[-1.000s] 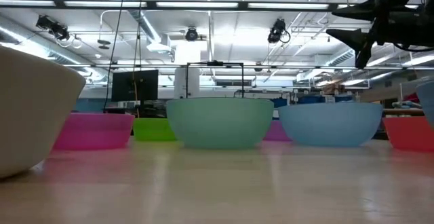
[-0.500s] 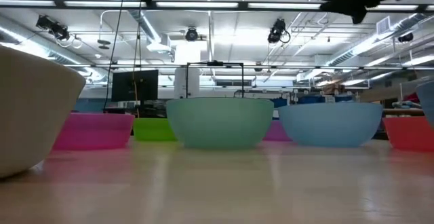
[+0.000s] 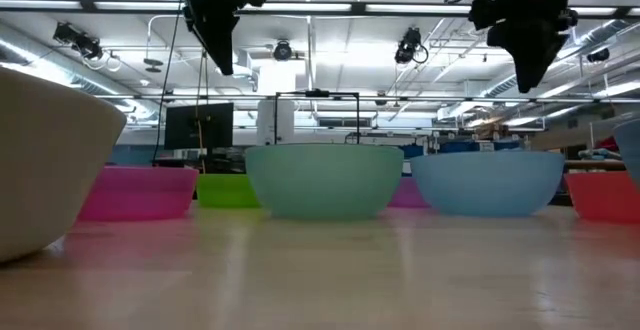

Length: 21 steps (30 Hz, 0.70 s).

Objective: Nest bowls inside each other
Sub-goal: Stack the light blue bowl on top of the green bowl

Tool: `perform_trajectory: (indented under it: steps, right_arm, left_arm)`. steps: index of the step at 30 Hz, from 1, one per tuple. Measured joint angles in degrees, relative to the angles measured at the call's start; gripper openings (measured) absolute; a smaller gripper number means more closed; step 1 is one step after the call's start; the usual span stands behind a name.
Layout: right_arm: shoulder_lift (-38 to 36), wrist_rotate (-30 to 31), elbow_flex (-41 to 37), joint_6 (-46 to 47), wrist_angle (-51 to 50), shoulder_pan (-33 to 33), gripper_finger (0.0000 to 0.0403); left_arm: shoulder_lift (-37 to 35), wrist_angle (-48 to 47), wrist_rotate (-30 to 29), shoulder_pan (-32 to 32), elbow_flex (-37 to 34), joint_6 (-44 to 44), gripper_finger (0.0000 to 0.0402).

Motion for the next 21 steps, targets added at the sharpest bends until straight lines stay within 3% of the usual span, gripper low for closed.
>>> perform_trajectory:
  steps: [5, 11, 21]
  right_arm:
    - [-0.1, -6.3, 0.0, 1.2, 3.0, 0.3, 0.0172]
    - [-0.2, -10.2, -1.4, 3.1, 5.4, -1.0, 0.019]
    - [-0.2, -9.9, -13.7, 3.1, 21.3, -3.7, 0.0192]
  left_arm:
    - [-4.4, 1.9, 3.1, 0.8, 0.0, 1.9, 0.0092]
    - [-11.2, 3.2, 16.6, 1.5, 0.0, 4.9, 0.0092]
    - [-23.6, 7.6, 16.6, 1.4, 0.0, 5.0, 0.0092]
